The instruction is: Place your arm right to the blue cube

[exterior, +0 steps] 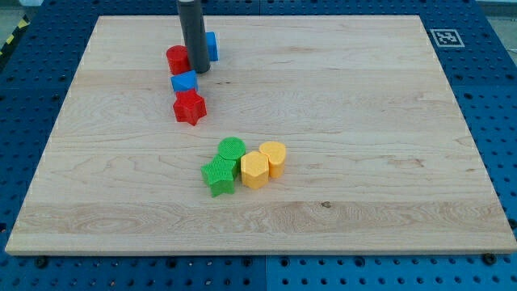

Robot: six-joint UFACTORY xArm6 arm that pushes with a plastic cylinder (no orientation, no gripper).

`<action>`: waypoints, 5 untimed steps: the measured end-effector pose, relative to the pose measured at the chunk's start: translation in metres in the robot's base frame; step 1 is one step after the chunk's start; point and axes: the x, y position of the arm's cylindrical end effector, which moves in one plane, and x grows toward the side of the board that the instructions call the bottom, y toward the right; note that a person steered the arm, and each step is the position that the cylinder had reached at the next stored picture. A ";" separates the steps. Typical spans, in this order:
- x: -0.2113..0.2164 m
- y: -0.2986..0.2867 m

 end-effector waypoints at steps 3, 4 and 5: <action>-0.012 0.070; -0.026 0.070; -0.038 0.070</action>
